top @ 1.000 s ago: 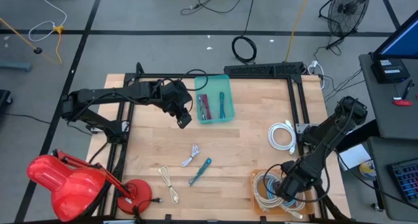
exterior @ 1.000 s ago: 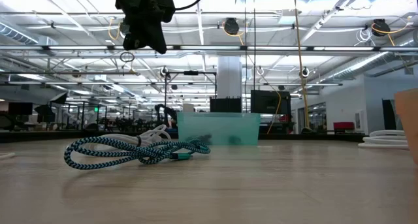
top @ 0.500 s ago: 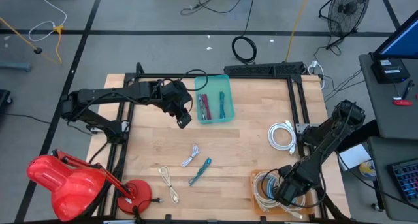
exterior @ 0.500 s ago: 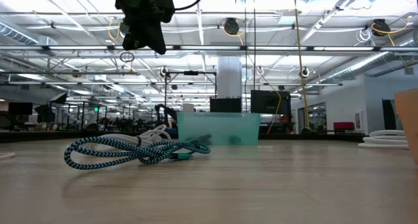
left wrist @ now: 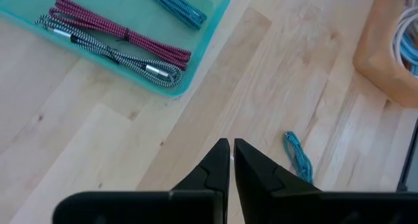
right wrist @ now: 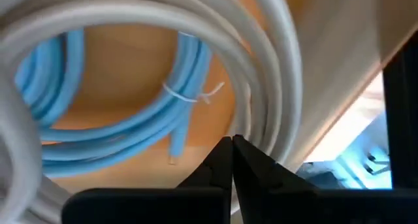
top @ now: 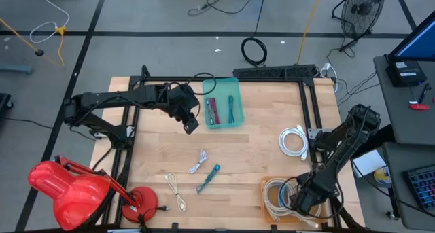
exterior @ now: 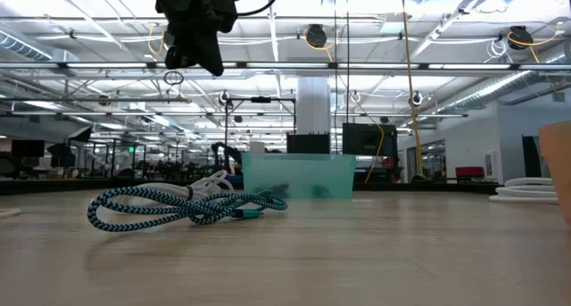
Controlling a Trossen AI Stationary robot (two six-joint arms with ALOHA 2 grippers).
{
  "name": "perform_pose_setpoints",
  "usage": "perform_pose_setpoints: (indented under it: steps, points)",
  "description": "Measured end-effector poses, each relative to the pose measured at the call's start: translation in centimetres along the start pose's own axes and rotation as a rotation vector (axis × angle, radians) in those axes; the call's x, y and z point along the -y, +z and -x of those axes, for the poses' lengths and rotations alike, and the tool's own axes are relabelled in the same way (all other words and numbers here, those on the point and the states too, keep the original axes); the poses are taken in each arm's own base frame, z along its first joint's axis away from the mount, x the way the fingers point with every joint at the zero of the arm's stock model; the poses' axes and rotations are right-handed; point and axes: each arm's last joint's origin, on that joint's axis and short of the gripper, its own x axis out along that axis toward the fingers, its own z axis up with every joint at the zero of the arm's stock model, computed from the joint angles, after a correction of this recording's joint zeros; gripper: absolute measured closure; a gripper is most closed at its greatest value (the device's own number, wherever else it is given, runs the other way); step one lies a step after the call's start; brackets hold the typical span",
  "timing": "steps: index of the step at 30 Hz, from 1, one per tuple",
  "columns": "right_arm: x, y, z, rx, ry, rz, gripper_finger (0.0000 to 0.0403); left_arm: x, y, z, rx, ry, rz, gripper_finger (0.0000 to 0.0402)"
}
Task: Pick & Place USB Port
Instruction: Put the right brown charger cable into the orange bin
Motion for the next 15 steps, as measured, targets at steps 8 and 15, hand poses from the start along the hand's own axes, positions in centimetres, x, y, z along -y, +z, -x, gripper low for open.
perform_pose_setpoints:
  steps: [8, 15]
  points:
    - [1.0, 0.0, -0.3, 0.013, -0.09, -0.032, 0.0402, 0.0, 0.0, 0.0, -0.002, 0.001, 0.001, 0.0378]
    - [1.4, -0.1, -0.4, 0.006, -0.134, -0.04, 0.0403, 0.0, 0.0, 0.0, -0.002, 0.001, 0.005, 0.0378]
